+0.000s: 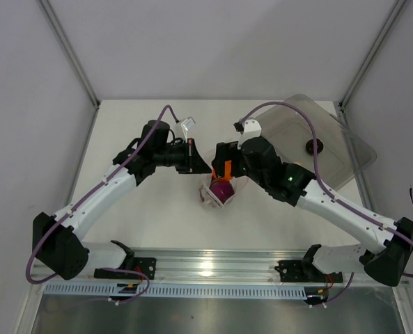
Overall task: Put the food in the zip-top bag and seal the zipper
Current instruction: Place the fake fruit in the zipper food storage bag, then adjust the zipper food storage bag at the center of the board.
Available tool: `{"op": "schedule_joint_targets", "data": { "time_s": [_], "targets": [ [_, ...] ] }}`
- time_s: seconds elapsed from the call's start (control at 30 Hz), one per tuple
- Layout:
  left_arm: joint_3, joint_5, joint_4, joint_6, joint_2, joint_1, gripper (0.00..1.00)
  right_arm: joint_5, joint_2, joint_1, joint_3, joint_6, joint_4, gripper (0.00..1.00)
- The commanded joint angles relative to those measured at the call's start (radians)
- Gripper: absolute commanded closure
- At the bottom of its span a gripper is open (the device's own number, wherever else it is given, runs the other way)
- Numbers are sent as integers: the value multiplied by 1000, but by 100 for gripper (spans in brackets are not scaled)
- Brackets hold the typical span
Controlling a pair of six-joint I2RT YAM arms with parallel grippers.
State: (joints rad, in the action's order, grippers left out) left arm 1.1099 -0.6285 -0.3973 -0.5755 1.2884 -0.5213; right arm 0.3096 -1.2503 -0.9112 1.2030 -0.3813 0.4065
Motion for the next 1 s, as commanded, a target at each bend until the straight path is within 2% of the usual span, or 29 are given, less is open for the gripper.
{"op": "schedule_joint_targets", "data": {
  "time_s": [0.0, 0.1, 0.17, 0.33, 0.5, 0.77, 0.87, 0.97],
  "targets": [
    [41, -4, 29, 3, -15, 0, 99, 16, 63, -6, 56, -11, 28, 1],
    [44, -8, 34, 2, -14, 0, 99, 22, 100, -6, 63, -40, 60, 1],
    [44, -10, 34, 2, -17, 0, 99, 34, 123, -6, 50, -79, 130, 7],
    [48, -13, 34, 2, -26, 0, 99, 33, 167, -6, -25, -146, 178, 18],
    [53, -14, 32, -1, -27, 0, 99, 29, 199, -6, -101, -180, 164, 28],
    [56, -16, 26, 3, -29, 0, 100, -29, 177, -6, -227, -222, 94, 36],
    [51, -20, 31, 0, -27, 0, 99, -49, 158, 0, -249, -225, 48, 46],
    [47, -20, 29, 0, -29, 1, 100, -69, 128, 5, -247, -215, 23, 67]
  ]
}}
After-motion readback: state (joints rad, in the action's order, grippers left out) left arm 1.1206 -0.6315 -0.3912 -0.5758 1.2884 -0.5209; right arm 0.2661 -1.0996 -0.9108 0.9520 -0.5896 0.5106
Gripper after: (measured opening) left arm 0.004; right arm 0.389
